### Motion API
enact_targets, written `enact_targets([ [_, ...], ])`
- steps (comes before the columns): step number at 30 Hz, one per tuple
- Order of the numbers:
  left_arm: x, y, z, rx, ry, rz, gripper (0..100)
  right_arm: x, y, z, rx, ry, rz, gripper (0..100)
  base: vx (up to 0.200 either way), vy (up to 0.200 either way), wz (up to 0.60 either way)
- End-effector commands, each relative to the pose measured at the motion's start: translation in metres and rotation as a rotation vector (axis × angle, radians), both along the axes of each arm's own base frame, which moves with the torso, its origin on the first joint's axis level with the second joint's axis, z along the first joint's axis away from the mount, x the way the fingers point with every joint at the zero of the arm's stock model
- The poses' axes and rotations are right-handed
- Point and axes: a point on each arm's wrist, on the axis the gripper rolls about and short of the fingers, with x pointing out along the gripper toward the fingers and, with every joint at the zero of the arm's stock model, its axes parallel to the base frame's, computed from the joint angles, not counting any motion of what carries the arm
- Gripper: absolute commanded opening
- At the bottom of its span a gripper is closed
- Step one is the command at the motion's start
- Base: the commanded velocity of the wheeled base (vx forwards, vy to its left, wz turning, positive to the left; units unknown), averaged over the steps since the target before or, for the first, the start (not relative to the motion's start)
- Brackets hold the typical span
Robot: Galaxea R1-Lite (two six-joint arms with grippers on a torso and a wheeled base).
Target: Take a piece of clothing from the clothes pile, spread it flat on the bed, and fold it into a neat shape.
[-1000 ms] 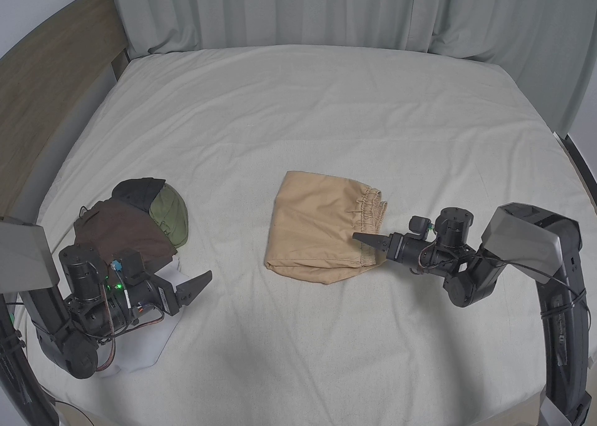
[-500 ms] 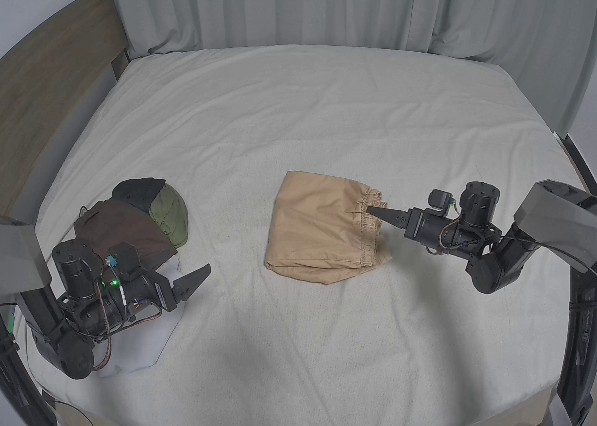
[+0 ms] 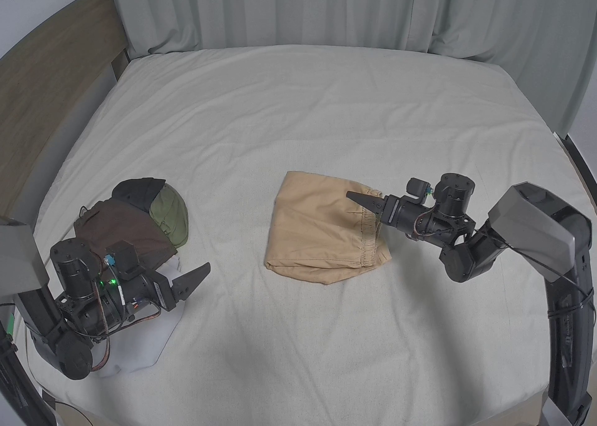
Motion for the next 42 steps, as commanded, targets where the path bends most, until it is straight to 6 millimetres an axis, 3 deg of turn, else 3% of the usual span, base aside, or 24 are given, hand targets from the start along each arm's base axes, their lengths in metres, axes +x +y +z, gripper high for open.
enact_targets([
  [1,0.001,0.001,-0.001,-0.003,0.006,0.005,100,0.022,0.004,-0.046,-0.033,0.044,-0.039,100,0.000,0.000,0.00],
  [8,0.000,0.001,-0.001,-0.008,0.008,-0.002,100,0.023,-0.001,-0.069,-0.103,0.068,-0.082,100,0.000,0.000,0.00],
  [15,-0.001,0.001,-0.001,-0.006,0.012,-0.002,100,0.023,-0.002,-0.065,-0.105,0.052,-0.085,100,0.000,0.000,0.00],
  [19,-0.003,0.000,0.001,-0.008,0.003,-0.010,100,0.019,0.002,-0.043,-0.093,0.012,-0.082,100,0.000,0.000,0.00],
  [22,-0.012,-0.006,0.011,-0.011,-0.030,-0.038,100,-0.001,0.012,0.016,-0.063,-0.083,-0.071,100,0.000,0.000,0.00],
  [24,-0.023,-0.013,0.021,-0.020,-0.061,-0.090,100,-0.026,0.010,0.061,-0.068,-0.162,-0.066,100,0.000,0.000,0.00],
  [27,-0.039,-0.022,0.032,-0.029,-0.102,-0.169,100,-0.062,0.000,0.098,-0.143,-0.268,-0.081,100,0.000,0.000,0.00],
  [30,-0.058,-0.030,0.045,-0.035,-0.157,-0.248,100,-0.105,-0.021,0.119,-0.287,-0.404,-0.112,100,0.000,0.000,0.00],
  [32,-0.071,-0.031,0.050,-0.018,-0.199,-0.274,100,-0.137,-0.040,0.133,-0.358,-0.471,-0.143,100,0.000,0.000,0.00],
  [33,-0.073,-0.031,0.051,-0.014,-0.207,-0.277,100,-0.142,-0.043,0.134,-0.366,-0.478,-0.146,100,0.000,0.000,0.00],
  [34,-0.083,-0.027,0.056,0.003,-0.243,-0.279,100,-0.175,-0.055,0.146,-0.388,-0.521,-0.158,100,0.000,0.000,0.00],
  [35,-0.088,-0.025,0.058,0.003,-0.258,-0.279,100,-0.188,-0.059,0.150,-0.390,-0.529,-0.160,100,0.000,0.000,0.00],
  [37,-0.098,-0.020,0.064,-0.004,-0.289,-0.271,100,-0.209,-0.065,0.152,-0.396,-0.538,-0.164,100,0.000,0.000,0.00],
  [38,-0.110,-0.014,0.072,-0.020,-0.335,-0.256,100,-0.232,-0.074,0.154,-0.410,-0.552,-0.176,100,0.000,0.000,0.00],
  [40,-0.124,-0.004,0.087,-0.044,-0.415,-0.200,100,-0.260,-0.089,0.152,-0.433,-0.558,-0.215,100,0.000,0.000,0.00],
  [42,-0.135,0.006,0.095,-0.050,-0.463,-0.125,100,-0.279,-0.097,0.152,-0.438,-0.585,-0.241,100,0.000,0.000,0.00],
])
